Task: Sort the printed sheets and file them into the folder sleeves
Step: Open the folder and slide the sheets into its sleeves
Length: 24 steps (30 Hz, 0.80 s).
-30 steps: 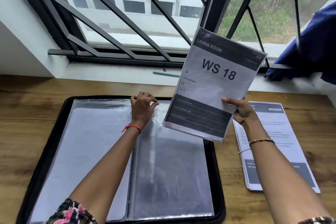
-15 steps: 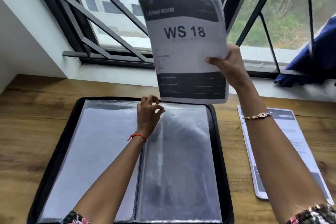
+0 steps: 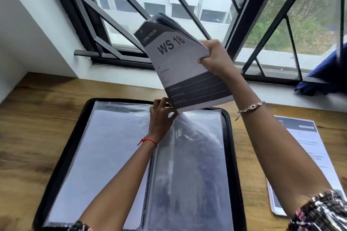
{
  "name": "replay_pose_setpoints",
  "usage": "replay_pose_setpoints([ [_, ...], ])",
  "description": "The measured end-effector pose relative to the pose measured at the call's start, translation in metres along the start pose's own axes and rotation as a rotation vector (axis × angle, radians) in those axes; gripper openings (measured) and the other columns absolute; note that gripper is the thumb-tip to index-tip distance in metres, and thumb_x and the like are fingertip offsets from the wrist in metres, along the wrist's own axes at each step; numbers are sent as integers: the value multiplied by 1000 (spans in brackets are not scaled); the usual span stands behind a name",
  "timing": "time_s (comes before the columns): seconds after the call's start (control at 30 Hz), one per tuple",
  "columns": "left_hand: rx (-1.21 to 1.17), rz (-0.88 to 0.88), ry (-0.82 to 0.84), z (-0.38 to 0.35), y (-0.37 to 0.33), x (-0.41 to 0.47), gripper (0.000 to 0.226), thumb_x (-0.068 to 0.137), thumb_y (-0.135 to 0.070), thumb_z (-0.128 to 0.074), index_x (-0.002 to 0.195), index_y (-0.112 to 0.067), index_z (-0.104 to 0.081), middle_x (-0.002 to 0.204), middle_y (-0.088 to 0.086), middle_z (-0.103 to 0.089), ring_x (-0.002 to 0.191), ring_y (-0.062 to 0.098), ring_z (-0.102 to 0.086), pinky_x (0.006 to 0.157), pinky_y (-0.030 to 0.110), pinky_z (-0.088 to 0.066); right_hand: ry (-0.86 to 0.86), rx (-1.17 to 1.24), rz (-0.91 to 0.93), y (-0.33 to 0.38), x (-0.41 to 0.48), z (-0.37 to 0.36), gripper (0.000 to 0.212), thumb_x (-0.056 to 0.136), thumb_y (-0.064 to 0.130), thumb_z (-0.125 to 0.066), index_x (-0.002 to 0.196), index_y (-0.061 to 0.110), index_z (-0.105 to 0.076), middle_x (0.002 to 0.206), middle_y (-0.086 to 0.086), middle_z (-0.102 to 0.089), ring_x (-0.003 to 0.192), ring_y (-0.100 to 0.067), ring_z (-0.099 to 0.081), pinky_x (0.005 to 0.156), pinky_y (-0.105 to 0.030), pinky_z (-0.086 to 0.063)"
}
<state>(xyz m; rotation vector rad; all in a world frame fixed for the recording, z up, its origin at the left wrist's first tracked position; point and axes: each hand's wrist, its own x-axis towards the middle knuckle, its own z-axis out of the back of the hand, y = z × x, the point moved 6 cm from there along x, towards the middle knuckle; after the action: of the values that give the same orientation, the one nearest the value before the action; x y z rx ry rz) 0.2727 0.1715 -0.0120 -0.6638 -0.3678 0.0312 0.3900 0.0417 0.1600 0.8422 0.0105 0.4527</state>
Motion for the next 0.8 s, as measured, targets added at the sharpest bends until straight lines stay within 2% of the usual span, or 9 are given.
replay_pose_setpoints([
  [0.1,16,-15,-17,-1,0,-2,9,67,-12,-80,74,-15,-75,103,6,-63,97,20,-38,71,39,-39,-52,71,22,4,0,5,27,69,-11,-51,58,14,-48,62,-3,-45,57,-14,-43,55,-25,-31],
  [0.2,8,-24,-52,0,-2,-4,9,68,-14,-79,77,-16,-75,92,1,-67,90,18,-44,68,36,-37,-106,156,25,0,1,11,3,69,-9,-56,71,-8,-56,69,-9,-48,62,-17,-45,57,-25,-32],
  [0.3,38,-40,-68,1,-5,-4,8,68,-13,-79,75,-14,-75,83,-2,-70,82,24,-56,67,32,-35,-100,160,-13,-10,0,12,13,69,-9,-56,77,-18,-52,70,-8,-46,63,-17,-43,56,-24,-31],
  [0.37,62,-55,-85,3,-7,-5,5,68,-13,-77,72,-14,-74,79,-2,-71,81,23,-57,67,30,-33,-78,124,-16,-13,-3,11,10,69,-11,-55,72,-18,-49,67,-8,-43,60,-16,-39,53,-24,-27],
  [0.43,64,-62,-100,4,-6,-6,2,70,-16,-72,69,-15,-74,77,-2,-72,85,16,-53,68,32,-36,-50,71,-22,-17,-5,9,6,68,-12,-52,63,-11,-48,63,-9,-42,57,-16,-39,54,-24,-26],
  [0.53,66,-64,-95,3,-4,-4,8,71,-20,-68,66,-16,-73,77,-3,-72,85,13,-49,67,36,-39,-14,4,-77,-26,-6,4,40,70,-13,-48,50,21,-48,56,-2,-44,54,-16,-44,52,-24,-30],
  [0.57,71,-62,-88,3,-5,-4,8,71,-21,-68,67,-16,-73,78,-3,-72,85,16,-52,67,36,-39,-1,-4,-89,-27,-7,3,44,71,-14,-48,50,25,-48,55,2,-45,53,-15,-44,51,-23,-31],
  [0.7,47,-47,-52,-1,-6,-3,3,72,-12,-75,73,-12,-72,86,1,-72,84,30,-59,68,36,-36,59,12,-101,-23,-4,-4,41,72,-15,-51,52,21,-46,53,4,-43,49,-10,-41,49,-21,-30],
  [0.8,21,-17,-44,-4,-5,-1,5,72,-10,-76,75,-11,-71,92,2,-70,91,29,-55,70,37,-37,-24,105,-75,-22,-1,-8,24,69,-11,-51,53,7,-46,55,-3,-42,52,-16,-40,50,-23,-27],
])
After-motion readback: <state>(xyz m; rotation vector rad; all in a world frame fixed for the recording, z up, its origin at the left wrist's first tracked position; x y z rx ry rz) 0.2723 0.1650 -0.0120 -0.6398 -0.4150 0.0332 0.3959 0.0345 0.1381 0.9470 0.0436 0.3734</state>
